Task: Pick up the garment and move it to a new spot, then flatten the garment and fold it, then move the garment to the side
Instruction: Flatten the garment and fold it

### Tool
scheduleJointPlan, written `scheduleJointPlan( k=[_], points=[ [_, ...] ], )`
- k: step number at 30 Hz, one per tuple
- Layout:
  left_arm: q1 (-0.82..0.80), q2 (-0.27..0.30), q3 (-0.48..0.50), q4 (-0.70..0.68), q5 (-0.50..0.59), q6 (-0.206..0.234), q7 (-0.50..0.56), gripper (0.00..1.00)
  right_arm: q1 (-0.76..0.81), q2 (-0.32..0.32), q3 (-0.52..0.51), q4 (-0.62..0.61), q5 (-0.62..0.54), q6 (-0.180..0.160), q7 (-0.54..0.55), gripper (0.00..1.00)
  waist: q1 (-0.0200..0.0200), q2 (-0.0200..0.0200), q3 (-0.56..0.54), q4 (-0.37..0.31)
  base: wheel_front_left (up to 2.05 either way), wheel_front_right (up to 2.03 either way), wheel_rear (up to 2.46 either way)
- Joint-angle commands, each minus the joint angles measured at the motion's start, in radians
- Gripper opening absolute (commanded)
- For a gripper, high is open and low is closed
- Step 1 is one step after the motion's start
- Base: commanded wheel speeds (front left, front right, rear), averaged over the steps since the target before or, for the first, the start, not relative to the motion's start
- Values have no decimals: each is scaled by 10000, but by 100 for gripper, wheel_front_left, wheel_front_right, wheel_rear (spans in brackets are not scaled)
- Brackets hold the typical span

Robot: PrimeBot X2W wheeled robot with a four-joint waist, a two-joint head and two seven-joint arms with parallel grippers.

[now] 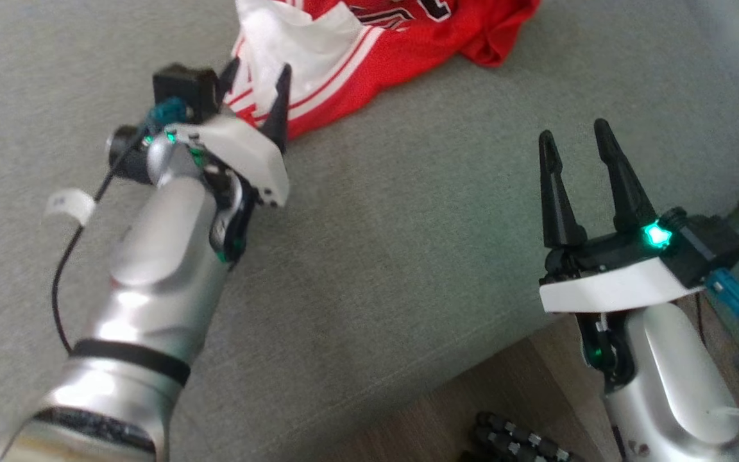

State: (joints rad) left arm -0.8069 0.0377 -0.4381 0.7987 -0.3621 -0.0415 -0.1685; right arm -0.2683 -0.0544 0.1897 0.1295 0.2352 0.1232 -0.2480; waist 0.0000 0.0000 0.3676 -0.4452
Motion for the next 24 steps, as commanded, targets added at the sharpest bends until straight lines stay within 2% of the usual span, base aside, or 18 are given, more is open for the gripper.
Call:
scheduleJointPlan(
  k=[1, 4, 12, 18, 19, 20, 21, 24],
  points=[
    [-799, 160, 142, 229, 209, 176, 31, 100, -333, 39, 243, -382, 122, 75, -102, 100, 0, 0, 257, -287, 0, 0, 0],
    [-1327, 227, -23, 945, 471, 340, 51, 100, -385, 39, 295, -363, 208, 75, -119, 100, 0, 0, 356, -411, 0, 0, 0],
    [-2062, 297, -145, 2233, 600, 430, -161, 100, -491, 40, 468, -435, 397, 75, -134, 100, 0, 0, 552, -665, 0, 0, 0],
    [-2495, 292, -195, 2964, 561, 343, -423, 100, -449, 40, 406, -531, 458, 75, -135, 100, 0, 0, 668, -742, 0, 0, 0],
    [-2549, 284, -222, 3036, 556, 285, -476, 73, -437, 41, 383, -537, 464, 75, -136, 100, 0, 0, 681, -743, 0, 0, 0],
    [-2593, 275, -231, 3089, 538, 243, -539, 26, -426, 41, 356, -536, 469, 75, -136, 100, 0, 0, 690, -742, 0, 0, 0],
    [-2630, 267, -247, 3126, 531, 214, -605, 0, -421, 41, 333, -530, 471, 75, -136, 100, 0, 0, 698, -739, 0, 0, 0],
    [-2709, 236, -300, 3184, 497, 106, -755, 0, -418, 41, 283, -484, 471, 75, -136, 100, 0, 0, 693, -677, 0, 0, 0]
  ],
)
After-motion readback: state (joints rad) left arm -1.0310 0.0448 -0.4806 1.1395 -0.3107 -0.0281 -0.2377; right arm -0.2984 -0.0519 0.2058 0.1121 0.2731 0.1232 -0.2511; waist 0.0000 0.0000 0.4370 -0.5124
